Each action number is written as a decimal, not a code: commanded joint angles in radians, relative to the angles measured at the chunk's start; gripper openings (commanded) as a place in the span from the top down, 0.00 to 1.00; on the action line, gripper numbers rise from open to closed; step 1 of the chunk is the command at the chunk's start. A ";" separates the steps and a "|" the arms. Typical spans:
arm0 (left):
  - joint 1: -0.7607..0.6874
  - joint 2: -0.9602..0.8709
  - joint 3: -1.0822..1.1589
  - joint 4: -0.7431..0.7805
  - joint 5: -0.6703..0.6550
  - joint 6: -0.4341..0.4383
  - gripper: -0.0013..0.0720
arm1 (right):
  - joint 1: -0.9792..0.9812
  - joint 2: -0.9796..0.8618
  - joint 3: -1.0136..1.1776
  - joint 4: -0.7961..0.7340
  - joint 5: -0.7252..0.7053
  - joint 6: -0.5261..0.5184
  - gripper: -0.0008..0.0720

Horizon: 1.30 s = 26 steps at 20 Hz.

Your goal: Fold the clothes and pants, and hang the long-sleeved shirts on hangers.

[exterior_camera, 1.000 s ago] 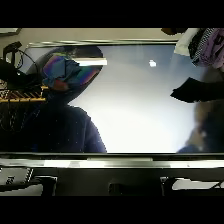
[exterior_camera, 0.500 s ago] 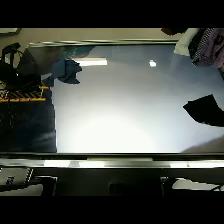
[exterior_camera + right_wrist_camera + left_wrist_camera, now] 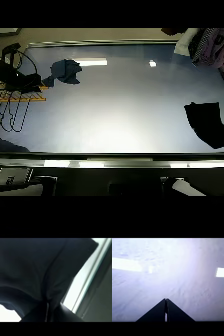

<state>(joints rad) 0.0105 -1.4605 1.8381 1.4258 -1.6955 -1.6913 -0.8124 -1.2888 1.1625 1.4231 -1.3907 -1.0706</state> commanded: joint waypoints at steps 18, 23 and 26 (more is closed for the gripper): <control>0.000 -0.001 0.000 0.000 0.000 0.000 0.95 | -0.001 0.088 -0.192 -0.292 -0.015 0.086 0.41; -0.001 0.000 -0.017 -0.001 0.019 0.001 0.95 | 0.068 0.147 -0.060 0.328 0.364 -0.189 0.74; -0.013 0.018 -0.117 -0.002 0.050 0.001 0.96 | 0.325 0.147 -0.047 0.371 0.375 -0.319 0.91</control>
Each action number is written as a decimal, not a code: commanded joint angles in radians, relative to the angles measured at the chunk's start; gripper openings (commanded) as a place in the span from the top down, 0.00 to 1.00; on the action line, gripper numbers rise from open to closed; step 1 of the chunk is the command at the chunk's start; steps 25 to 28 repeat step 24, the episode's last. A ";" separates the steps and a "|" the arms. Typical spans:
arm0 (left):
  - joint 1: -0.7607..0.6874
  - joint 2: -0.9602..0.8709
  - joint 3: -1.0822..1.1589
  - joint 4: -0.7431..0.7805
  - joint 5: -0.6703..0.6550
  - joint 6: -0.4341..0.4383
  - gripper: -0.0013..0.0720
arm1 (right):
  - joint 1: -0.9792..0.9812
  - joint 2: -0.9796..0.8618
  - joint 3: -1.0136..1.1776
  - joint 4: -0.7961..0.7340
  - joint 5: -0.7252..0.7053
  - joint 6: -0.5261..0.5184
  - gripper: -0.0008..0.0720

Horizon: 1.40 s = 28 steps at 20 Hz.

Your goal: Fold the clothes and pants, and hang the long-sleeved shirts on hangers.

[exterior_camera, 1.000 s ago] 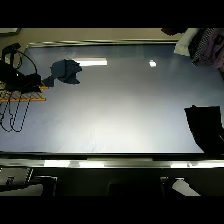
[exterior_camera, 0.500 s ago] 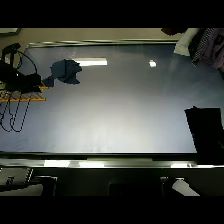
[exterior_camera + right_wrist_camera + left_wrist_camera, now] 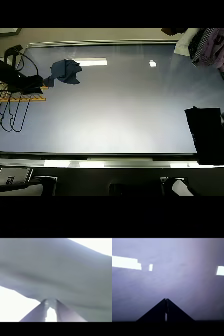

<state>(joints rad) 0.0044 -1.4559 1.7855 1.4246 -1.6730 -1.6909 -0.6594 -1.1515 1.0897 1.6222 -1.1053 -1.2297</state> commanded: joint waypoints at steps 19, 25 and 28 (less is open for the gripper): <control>-0.025 0.296 -0.423 0.053 0.148 0.023 0.95 | 0.801 0.010 0.025 0.086 0.034 -0.226 0.95; -0.025 0.296 -0.423 0.053 0.148 0.023 0.95 | 0.801 0.010 0.025 0.086 0.034 -0.226 0.95; -0.025 0.296 -0.423 0.053 0.148 0.023 0.95 | 0.801 0.010 0.025 0.086 0.034 -0.226 0.95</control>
